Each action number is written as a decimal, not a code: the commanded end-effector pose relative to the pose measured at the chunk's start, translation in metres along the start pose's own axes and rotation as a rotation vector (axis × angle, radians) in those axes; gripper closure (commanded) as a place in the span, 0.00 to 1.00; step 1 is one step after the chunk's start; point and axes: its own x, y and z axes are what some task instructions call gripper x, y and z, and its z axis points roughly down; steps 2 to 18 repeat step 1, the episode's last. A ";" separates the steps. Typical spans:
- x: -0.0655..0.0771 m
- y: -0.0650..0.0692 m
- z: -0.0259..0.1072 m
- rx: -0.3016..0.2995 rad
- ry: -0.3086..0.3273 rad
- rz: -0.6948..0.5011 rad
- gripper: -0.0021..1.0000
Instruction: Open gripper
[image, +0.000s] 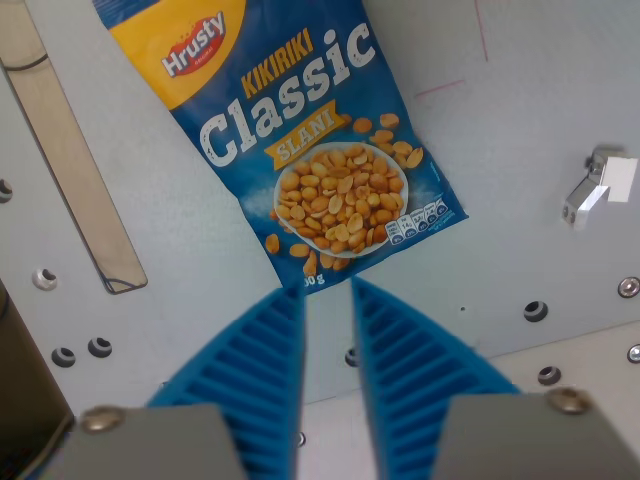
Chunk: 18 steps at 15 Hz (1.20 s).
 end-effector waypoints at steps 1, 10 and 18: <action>0.000 0.000 -0.002 0.001 0.004 0.000 0.00; 0.000 0.000 -0.002 0.001 0.004 0.000 0.00; 0.000 0.000 -0.002 0.001 0.004 0.000 0.00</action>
